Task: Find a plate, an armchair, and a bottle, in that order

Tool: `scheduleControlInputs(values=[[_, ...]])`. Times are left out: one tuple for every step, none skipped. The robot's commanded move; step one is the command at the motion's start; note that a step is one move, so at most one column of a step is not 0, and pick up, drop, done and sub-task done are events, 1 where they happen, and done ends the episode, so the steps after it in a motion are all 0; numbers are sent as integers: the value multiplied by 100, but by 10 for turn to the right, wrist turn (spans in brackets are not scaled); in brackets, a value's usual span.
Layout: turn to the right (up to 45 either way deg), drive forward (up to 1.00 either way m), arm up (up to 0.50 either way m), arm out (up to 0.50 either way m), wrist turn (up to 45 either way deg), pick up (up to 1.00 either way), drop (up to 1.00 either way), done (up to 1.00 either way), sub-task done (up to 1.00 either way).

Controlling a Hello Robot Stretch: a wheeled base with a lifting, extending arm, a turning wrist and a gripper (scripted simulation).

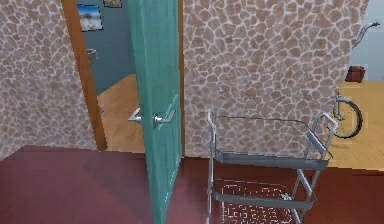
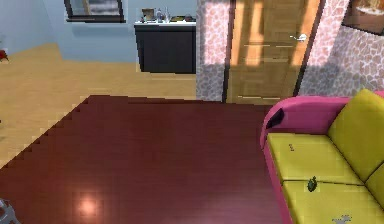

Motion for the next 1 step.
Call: scheduleControlInputs(values=[[-30,0,0,0,0,0,0,0,0]])
